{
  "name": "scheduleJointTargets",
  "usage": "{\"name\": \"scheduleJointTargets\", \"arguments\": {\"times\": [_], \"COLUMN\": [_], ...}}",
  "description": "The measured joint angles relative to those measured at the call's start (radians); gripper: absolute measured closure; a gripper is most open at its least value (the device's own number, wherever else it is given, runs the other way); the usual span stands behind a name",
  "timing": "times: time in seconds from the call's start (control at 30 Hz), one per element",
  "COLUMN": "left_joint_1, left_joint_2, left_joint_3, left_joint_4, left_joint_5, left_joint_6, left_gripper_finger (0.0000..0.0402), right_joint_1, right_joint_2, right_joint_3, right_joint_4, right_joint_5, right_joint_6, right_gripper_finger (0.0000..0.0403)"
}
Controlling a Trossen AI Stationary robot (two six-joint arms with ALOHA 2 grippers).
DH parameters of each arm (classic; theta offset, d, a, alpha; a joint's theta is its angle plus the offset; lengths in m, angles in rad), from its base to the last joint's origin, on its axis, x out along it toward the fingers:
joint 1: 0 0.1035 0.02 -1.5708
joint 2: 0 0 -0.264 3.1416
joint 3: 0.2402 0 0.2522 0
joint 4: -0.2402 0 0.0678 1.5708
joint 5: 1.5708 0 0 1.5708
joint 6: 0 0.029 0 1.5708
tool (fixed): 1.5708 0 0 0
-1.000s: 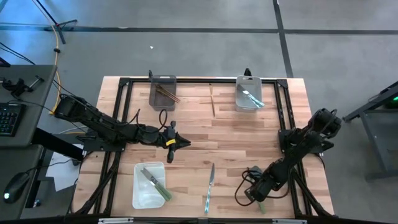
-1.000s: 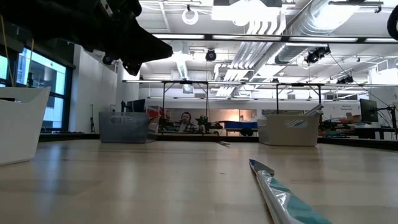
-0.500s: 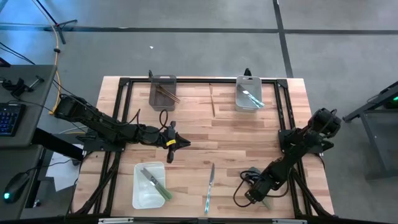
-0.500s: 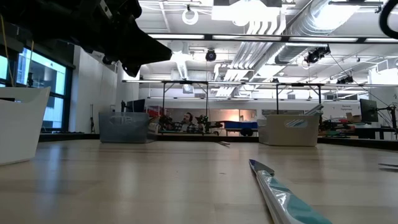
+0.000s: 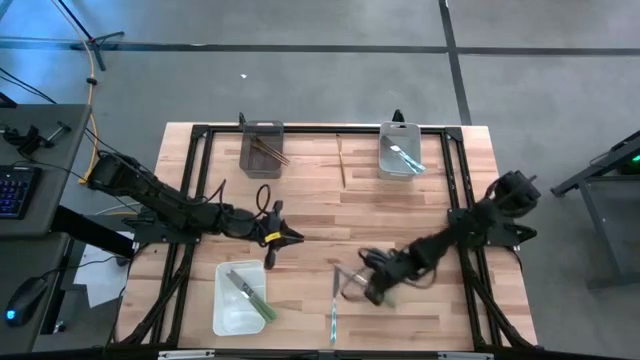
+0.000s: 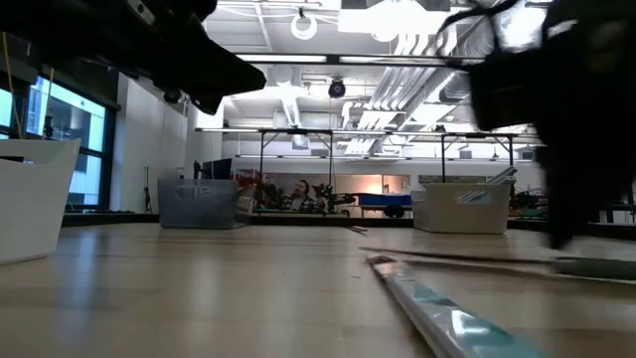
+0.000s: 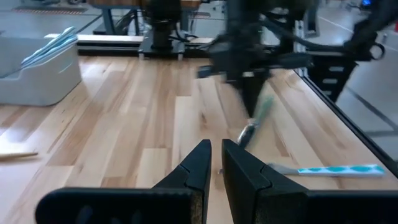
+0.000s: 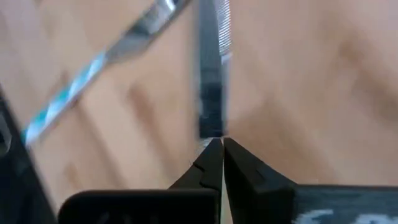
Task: Sort silverware by color (type)
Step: Put the green table knife into the white bin
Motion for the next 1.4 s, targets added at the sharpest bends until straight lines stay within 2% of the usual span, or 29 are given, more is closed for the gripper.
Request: {"name": "scheduleJointTargets", "arguments": {"times": [0.33,0.43,0.53,0.7,0.83,0.93,1.03,1.2,1.4], "left_joint_1": [-0.056,-0.061,-0.061,-0.059,-0.053,-0.031,-0.004,0.025,0.033], "left_joint_2": [0.000,0.018,0.079,0.246,0.366,0.434,0.491,0.593,0.711], "left_joint_3": [0.000,0.018,0.070,0.205,0.324,0.431,0.550,0.733,0.913], "left_joint_4": [-0.001,-0.007,-0.042,-0.078,-0.091,-0.171,-0.310,-0.489,-0.663], "left_joint_5": [-0.105,-0.106,-0.097,-0.012,0.082,0.179,0.267,0.345,0.346], "left_joint_6": [0.074,0.077,0.078,0.143,0.189,0.181,0.151,0.143,0.192], "left_gripper_finger": [0.0369,0.0369,0.0369,0.0369,0.0371,0.0382,0.0398,0.0392,0.0366], "right_joint_1": [-0.241,-0.260,-0.241,-0.125,-0.021,0.010,0.007,-0.034,-0.166], "right_joint_2": [-0.002,-0.021,-0.067,-0.198,-0.310,-0.379,-0.443,-0.565,-0.675], "right_joint_3": [0.000,0.000,0.000,-0.034,-0.181,-0.304,-0.388,-0.443,-0.449], "right_joint_4": [0.064,0.052,-0.018,-0.158,0.047,0.230,0.333,0.340,0.346], "right_joint_5": [-0.020,-0.065,-0.057,0.168,0.258,0.313,0.380,0.510,0.501], "right_joint_6": [-0.313,-0.378,-0.419,-0.463,-0.493,-0.524,-0.567,-0.700,-0.882], "right_gripper_finger": [0.0402,0.0403,0.0402,0.0403,0.0403,0.0403,0.0403,0.0403,0.0403]}}
